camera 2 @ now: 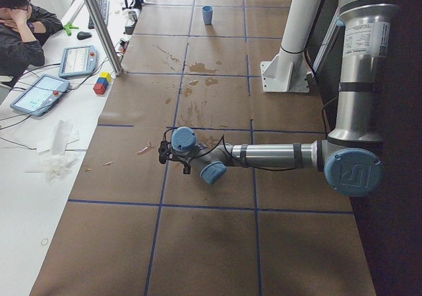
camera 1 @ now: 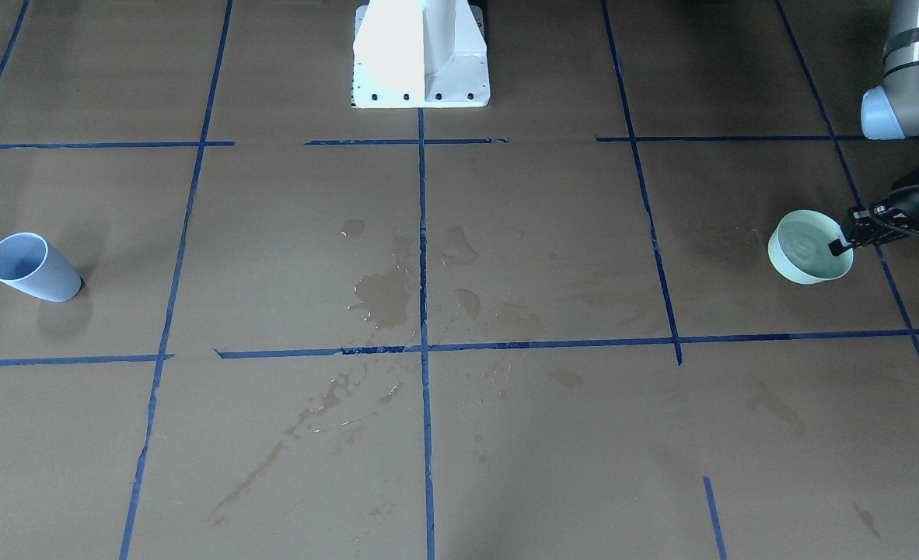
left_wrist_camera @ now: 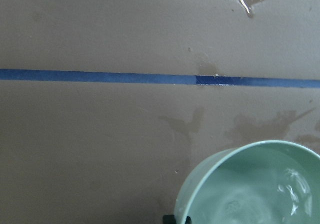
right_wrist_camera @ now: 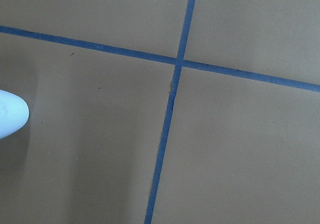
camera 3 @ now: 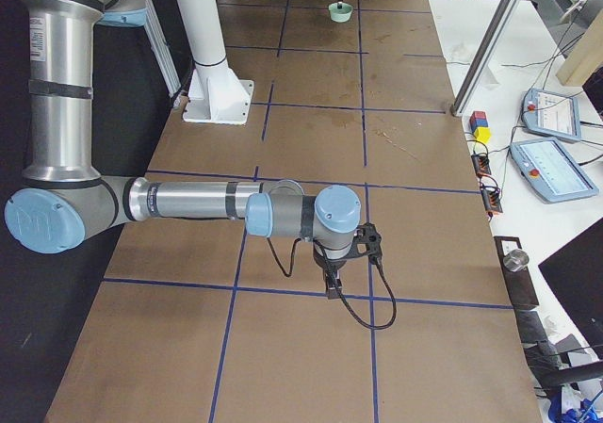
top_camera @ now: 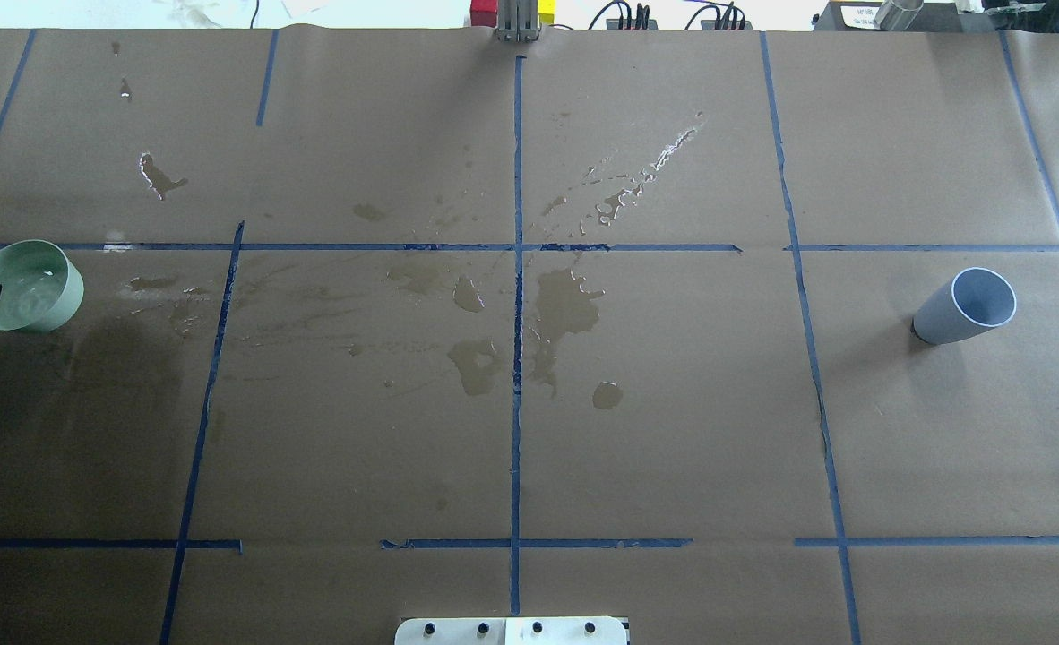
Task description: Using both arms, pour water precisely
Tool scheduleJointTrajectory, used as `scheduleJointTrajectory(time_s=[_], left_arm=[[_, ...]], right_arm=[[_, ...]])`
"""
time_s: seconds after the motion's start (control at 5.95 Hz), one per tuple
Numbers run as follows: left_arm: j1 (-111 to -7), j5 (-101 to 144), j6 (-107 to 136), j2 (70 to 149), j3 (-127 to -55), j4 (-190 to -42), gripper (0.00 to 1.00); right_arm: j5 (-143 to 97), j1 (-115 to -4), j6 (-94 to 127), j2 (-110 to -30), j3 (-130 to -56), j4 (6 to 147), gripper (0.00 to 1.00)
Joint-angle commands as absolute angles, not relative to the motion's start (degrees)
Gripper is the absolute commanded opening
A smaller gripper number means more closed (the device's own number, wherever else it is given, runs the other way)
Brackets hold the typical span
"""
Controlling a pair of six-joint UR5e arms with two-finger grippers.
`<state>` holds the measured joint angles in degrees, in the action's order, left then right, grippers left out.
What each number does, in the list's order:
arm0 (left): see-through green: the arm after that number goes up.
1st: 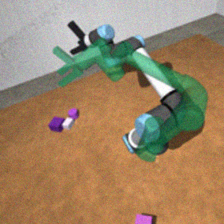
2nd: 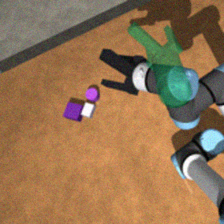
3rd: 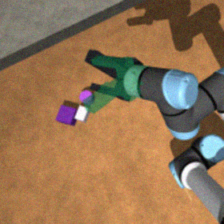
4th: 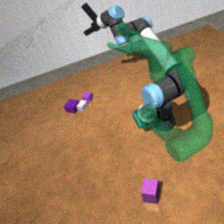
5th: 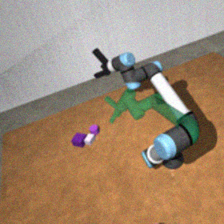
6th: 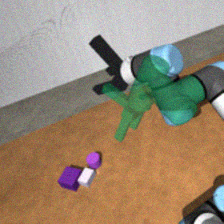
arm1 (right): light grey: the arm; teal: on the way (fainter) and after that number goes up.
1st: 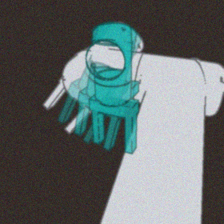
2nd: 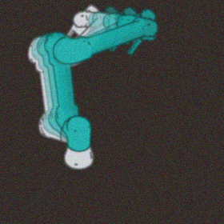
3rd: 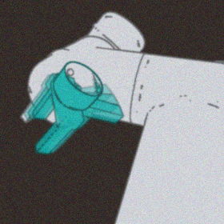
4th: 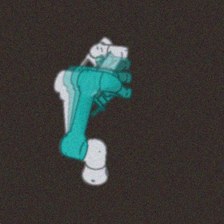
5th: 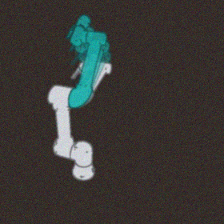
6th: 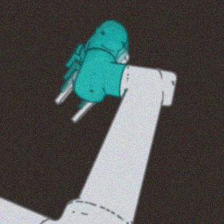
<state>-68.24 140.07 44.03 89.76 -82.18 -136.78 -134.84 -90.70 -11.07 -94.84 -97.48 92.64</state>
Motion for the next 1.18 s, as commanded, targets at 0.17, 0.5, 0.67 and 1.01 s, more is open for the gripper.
scheduleJointTrajectory(time_s=[0.17, 0.5, 0.67, 1.01], left_arm=[[-65.3, 137.4, 44.9, 89.8, -81.5, -137.8, 0.0], [-63.0, 137.3, 44.9, 89.8, -81.4, -137.7, 0.0], [-62.6, 137.3, 44.9, 89.8, -81.4, -137.7, 0.0], [-61.6, 137.2, 44.7, 89.8, -81.2, -137.6, 0.09]], right_arm=[[-134.7, -90.7, -11.1, -94.8, -97.5, 92.6, 1.0], [-134.6, -90.7, -11.1, -94.8, -97.5, 92.6, 1.0], [-134.6, -90.7, -11.1, -94.9, -97.5, 92.6, 1.0], [-134.5, -90.7, -11.1, -94.9, -97.4, 92.6, 1.0]])
